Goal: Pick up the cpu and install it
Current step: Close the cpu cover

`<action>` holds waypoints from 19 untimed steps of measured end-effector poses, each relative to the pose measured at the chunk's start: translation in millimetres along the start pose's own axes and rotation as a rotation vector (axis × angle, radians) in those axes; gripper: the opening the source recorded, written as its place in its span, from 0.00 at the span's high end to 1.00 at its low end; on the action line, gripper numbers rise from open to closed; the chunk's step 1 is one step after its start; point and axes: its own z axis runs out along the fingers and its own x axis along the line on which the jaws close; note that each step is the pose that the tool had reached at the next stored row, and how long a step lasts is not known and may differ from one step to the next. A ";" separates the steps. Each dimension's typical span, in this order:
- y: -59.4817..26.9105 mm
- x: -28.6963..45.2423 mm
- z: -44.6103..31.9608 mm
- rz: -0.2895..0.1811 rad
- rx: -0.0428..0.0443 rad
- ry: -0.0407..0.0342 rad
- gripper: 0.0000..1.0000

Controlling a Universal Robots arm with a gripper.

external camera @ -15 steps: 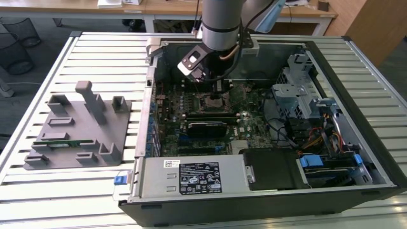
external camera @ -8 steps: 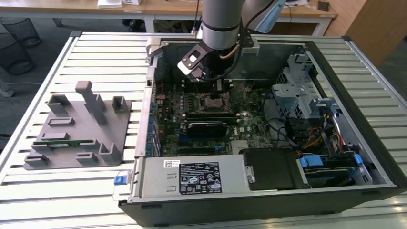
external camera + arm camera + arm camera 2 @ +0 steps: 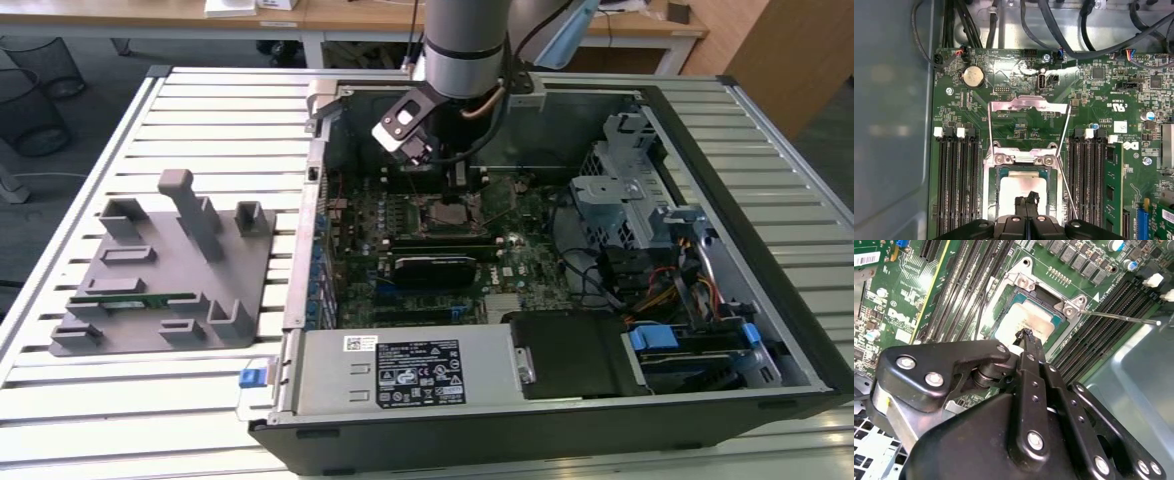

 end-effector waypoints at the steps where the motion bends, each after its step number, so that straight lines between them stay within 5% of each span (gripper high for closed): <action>1: 0.1 0.0 -1.6 0.000 0.0000 0.0000 0.89; 19: 1.4 1.0 -42.1 0.000 0.0000 -0.0001 0.89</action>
